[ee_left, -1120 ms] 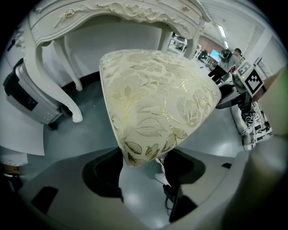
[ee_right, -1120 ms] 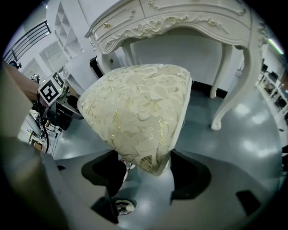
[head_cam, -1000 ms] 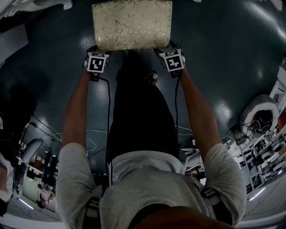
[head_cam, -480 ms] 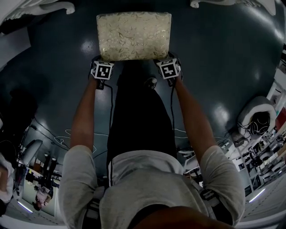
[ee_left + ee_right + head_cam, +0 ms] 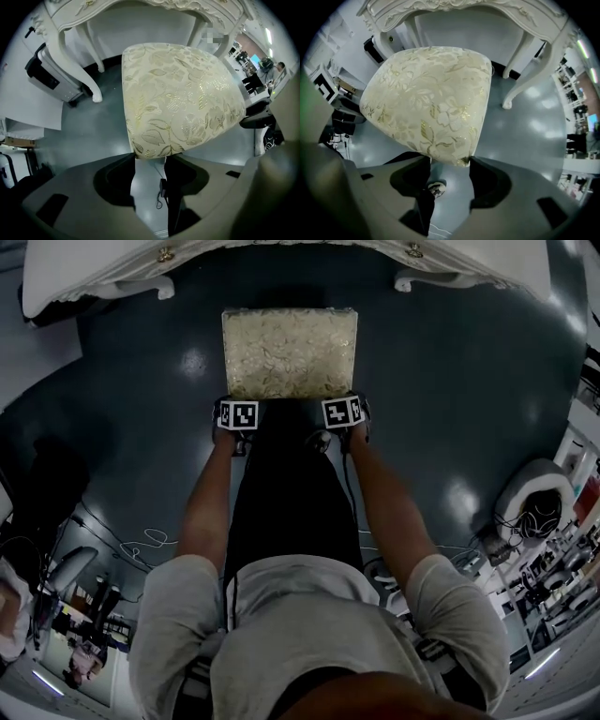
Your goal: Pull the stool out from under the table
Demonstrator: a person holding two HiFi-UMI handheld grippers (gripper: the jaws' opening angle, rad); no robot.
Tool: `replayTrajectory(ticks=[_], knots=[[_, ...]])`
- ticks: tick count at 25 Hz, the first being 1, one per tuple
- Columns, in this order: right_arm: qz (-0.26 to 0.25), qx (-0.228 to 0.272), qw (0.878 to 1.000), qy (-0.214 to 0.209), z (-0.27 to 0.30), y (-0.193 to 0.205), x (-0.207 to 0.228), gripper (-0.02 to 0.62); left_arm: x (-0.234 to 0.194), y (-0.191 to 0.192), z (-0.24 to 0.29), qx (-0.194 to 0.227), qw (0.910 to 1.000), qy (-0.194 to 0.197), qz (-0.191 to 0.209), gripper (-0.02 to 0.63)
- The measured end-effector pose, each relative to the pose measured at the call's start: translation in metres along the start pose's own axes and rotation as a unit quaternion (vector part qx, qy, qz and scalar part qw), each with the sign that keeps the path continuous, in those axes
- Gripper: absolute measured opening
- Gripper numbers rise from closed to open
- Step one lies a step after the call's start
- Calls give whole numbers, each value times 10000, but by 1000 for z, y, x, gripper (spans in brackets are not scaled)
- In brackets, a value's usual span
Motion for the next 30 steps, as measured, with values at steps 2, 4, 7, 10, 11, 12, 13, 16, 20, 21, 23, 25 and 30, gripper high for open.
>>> replayTrajectory(ticks=[2, 4, 7, 10, 11, 12, 13, 16, 20, 21, 23, 25, 30], knots=[[84, -219, 9997, 14, -5, 1, -2, 264, 0, 2, -6, -89, 10000, -13, -41, 213], [128, -345, 9993, -22, -12, -2, -6, 224, -4, 3, -13, -142, 9999, 35, -51, 193], [145, -37, 9996, -221, -32, -18, -15, 56, 3, -3, -29, 50, 10000, 51, 13, 95], [-360, 702, 9947, -653, -66, -53, -38, 15, 36, -33, -63, 759, 9960, 384, 281, 11], [-659, 898, 9910, -741, -79, -64, -48, 14, 49, -42, -75, 946, 9933, 505, 432, 11], [-961, 1069, 9865, -786, -92, -72, -56, 15, 60, -49, -87, 1074, 9909, 575, 577, 11], [-1232, 1230, 9814, -810, -105, -79, -62, 14, 70, -55, -99, 1171, 9890, 591, 684, 11], [-1625, 1753, 9665, -932, -152, -93, -64, 14, 94, -70, -134, 1535, 9848, 600, 540, 9], [-839, 2376, 9576, -1398, -217, -60, -46, 14, 128, -49, -194, 2014, 9745, 965, -199, 11], [-650, 2471, 9561, -1436, -230, -46, -41, 15, 137, -41, -210, 2135, 9708, 1053, -300, 11], [-515, 2641, 9525, -1423, -250, -22, -35, 15, 153, -27, -239, 2380, 9631, 1195, -389, 11], [-577, 2844, 9467, -1396, -269, -2, -39, 14, 166, -13, -263, 2540, 9583, 1221, -469, 11], [-677, 3556, 9289, -781, -334, 45, -40, 14, 201, 25, -311, 2842, 9494, 1194, -601, 11]])
Point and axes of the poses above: the fingertips, and each gripper's own axes: z forward along the fingers, x to its right, y out of its underside, the point moved 1 cm from there along -z, backward along the fingers, and after that the axes turned 10 degrees about -x, right-handed, at the moved point
